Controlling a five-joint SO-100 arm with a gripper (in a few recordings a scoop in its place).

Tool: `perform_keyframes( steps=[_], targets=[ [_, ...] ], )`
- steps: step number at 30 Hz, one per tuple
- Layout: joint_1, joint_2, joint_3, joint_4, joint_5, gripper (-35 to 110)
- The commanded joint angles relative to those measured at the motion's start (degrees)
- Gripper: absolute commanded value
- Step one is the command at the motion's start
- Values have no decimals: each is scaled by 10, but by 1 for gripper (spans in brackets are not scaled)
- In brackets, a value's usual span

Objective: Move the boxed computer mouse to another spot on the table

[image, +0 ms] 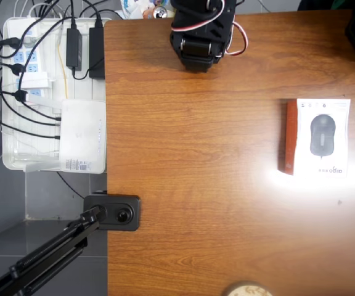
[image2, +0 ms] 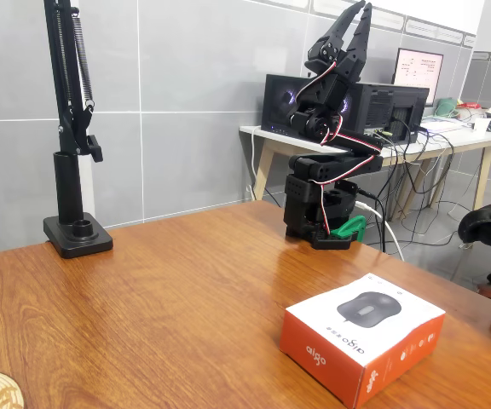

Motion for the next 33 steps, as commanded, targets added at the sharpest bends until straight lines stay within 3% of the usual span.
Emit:
perform_keyframes(
  steps=[1, 6, 20, 23, 26, 30, 32, 33],
  targets=[
    [4, 0, 1, 0, 4, 0],
    [4, 0, 1, 0, -91, 6],
    [4, 0, 1, 0, -25, 0],
    [4, 0, 1, 0, -50, 1],
    [8, 0, 1, 20, -54, 14],
    [11, 0, -64, 241, -49, 3],
    [18, 0, -176, 448, -40, 7],
    [23, 0, -251, 604, -47, 6]
  ],
)
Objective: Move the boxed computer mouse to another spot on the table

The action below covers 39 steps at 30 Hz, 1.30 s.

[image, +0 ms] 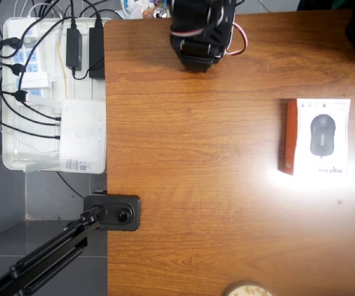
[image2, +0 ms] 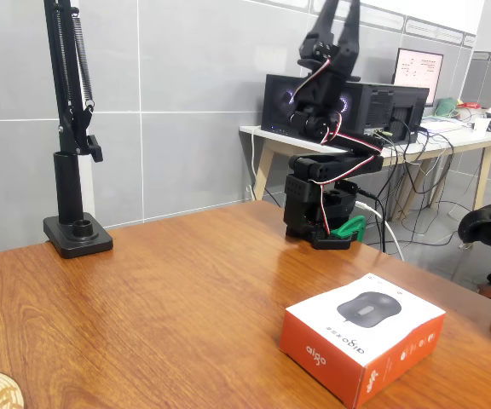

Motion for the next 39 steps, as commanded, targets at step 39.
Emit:
perform_keyframes(
  steps=[39],
  targets=[
    [-581, -718, -574, 1332, 151, 49]
  ],
)
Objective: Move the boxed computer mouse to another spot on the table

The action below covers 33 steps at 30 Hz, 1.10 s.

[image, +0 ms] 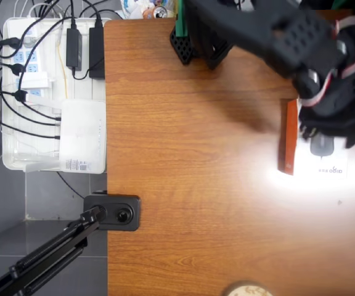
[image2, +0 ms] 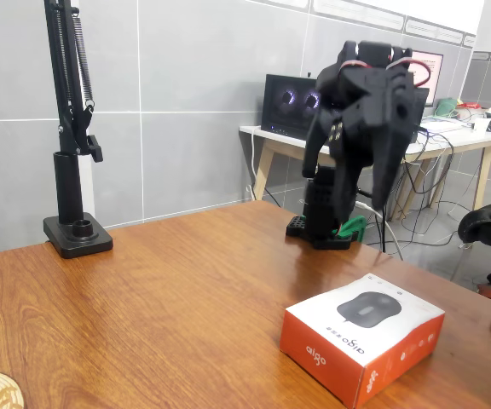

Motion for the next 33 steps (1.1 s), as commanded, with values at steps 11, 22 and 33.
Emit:
perform_keyframes(
  steps=[11, 22, 33],
  targets=[
    [-57, -234, -128, -60, -34, 67],
    [-83, -330, -292, -25, -37, 66],
    [-93, -386, -233, -46, -49, 36]
  ],
)
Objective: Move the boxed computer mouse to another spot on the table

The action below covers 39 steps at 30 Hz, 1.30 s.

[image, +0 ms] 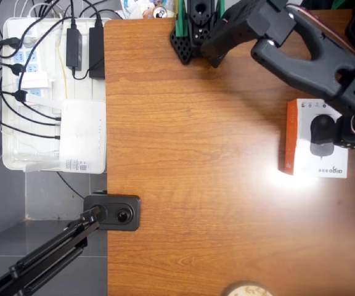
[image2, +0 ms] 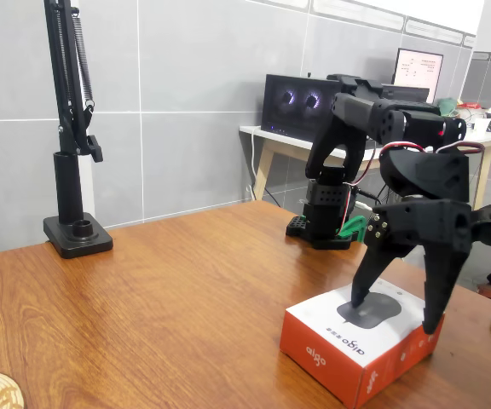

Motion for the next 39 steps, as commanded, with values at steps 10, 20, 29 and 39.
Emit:
perform_keyframes(
  steps=[10, 20, 29, 39],
  targets=[
    [9, -11, -44, 46, 18, 79],
    [16, -4, -42, 58, 16, 103],
    [23, 4, -57, 77, 25, 104],
    [35, 36, 81, 46, 8, 101]
  ],
)
